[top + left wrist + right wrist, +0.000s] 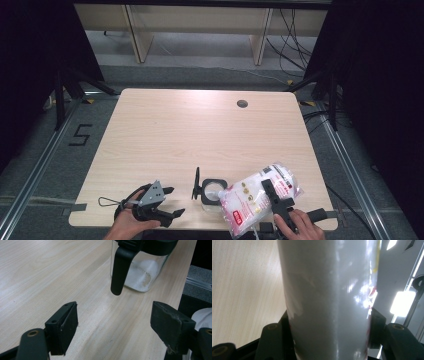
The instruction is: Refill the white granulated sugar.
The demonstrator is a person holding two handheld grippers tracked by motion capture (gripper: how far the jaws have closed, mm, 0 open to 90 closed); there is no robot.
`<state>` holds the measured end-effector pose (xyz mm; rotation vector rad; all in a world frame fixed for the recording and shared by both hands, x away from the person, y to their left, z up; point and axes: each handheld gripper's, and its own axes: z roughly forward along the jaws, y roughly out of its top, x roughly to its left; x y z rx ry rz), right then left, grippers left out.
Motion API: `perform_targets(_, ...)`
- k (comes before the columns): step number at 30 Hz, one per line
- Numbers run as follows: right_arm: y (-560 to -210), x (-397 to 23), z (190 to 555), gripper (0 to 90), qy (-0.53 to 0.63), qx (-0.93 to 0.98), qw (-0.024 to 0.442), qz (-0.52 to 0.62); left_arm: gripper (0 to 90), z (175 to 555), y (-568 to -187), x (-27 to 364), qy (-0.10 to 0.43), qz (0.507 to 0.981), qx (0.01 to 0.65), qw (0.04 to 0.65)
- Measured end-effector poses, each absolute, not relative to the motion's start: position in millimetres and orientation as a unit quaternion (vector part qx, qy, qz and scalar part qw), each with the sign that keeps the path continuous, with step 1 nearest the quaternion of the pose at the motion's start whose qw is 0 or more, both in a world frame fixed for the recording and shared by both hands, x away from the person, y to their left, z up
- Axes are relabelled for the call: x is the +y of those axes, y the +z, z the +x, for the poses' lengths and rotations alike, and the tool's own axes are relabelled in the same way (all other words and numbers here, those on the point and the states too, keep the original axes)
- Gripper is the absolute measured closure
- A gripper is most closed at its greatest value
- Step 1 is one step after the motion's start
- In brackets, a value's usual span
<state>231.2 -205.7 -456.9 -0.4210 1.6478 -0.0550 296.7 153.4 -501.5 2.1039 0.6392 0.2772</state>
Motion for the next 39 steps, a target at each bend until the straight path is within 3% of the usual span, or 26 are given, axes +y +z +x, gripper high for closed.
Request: perform_targets(39, -457.8, -206.7, 230.4, 44.0, -0.018, 0.727, 0.662, -0.179, 21.9, 296.1, -501.4, 152.8, 0.113, 0.846, 0.256, 0.454)
